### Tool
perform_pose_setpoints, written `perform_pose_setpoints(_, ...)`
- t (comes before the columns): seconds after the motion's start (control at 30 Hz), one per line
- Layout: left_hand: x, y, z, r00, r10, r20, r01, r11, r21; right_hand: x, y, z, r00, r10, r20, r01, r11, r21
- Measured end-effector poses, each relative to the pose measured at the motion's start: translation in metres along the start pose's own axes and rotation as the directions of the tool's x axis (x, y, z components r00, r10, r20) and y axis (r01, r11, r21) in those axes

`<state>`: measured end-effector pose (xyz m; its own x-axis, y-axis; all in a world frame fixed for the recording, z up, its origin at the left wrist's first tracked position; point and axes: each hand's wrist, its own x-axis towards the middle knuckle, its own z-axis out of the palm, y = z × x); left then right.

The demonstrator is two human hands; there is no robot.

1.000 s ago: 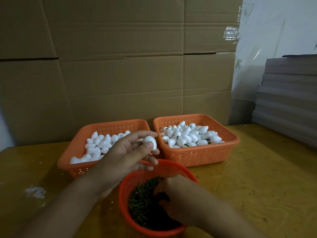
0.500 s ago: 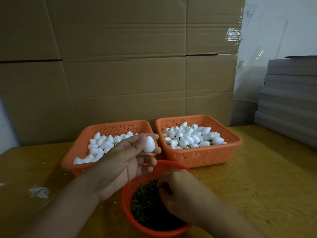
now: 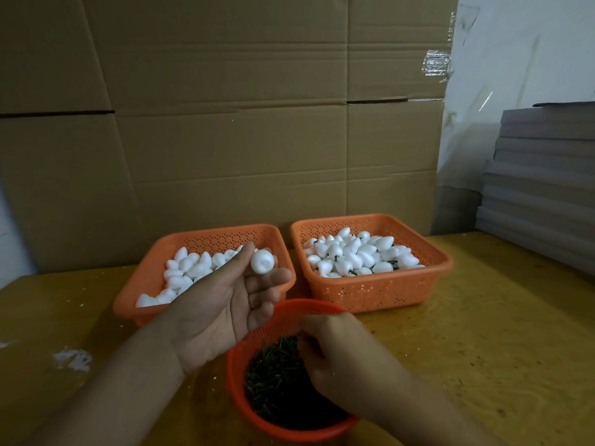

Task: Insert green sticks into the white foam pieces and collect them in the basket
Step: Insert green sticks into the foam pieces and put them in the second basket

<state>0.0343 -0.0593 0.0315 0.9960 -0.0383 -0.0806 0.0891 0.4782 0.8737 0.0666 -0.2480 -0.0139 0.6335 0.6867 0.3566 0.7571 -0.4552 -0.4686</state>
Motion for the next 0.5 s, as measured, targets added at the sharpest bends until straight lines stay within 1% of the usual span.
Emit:
perform_pose_setpoints(0.1,-0.002,-0.002,-0.005,0.996,0.081,0.031,-0.084,0.992,0.099,0.0,0.001,0.001,0.999,0.051,-0.001,-0.05,0.994,0.099)
perform_pose_setpoints(0.13,-0.002,-0.003,-0.006,0.993,0.112,0.038,-0.116,0.984,0.132,0.0,0.001,0.001,0.996,0.093,0.0,-0.092,0.981,0.173)
perform_pose_setpoints(0.17,-0.002,-0.003,-0.007,0.989,0.139,0.044,-0.145,0.976,0.165,0.001,0.001,-0.001,0.989,0.146,0.013,-0.143,0.948,0.284)
perform_pose_setpoints(0.2,-0.002,-0.003,-0.007,0.986,0.158,0.05,-0.165,0.969,0.184,0.002,0.0,-0.004,0.98,0.196,0.037,-0.193,0.885,0.423)
perform_pose_setpoints(0.23,-0.002,-0.003,-0.007,0.984,0.168,0.053,-0.175,0.967,0.185,0.003,-0.002,-0.008,0.97,0.233,0.066,-0.229,0.793,0.565)
perform_pose_setpoints(0.3,-0.002,-0.002,-0.006,0.985,0.169,0.046,-0.174,0.968,0.18,0.003,-0.005,-0.015,0.963,0.256,0.088,-0.227,0.585,0.779)
perform_pose_setpoints(0.33,-0.002,-0.001,-0.006,0.985,0.17,0.037,-0.174,0.968,0.182,0.003,-0.007,-0.018,0.964,0.255,0.075,-0.2,0.507,0.838)
perform_pose_setpoints(0.4,-0.001,-0.001,-0.005,0.985,0.172,0.013,-0.172,0.97,0.173,0.003,-0.011,-0.022,0.966,0.256,0.047,-0.153,0.41,0.899)
perform_pose_setpoints(0.5,-0.001,0.0,-0.006,0.987,0.162,-0.006,-0.159,0.976,0.151,0.003,-0.015,-0.023,0.963,0.269,0.038,-0.133,0.346,0.929)
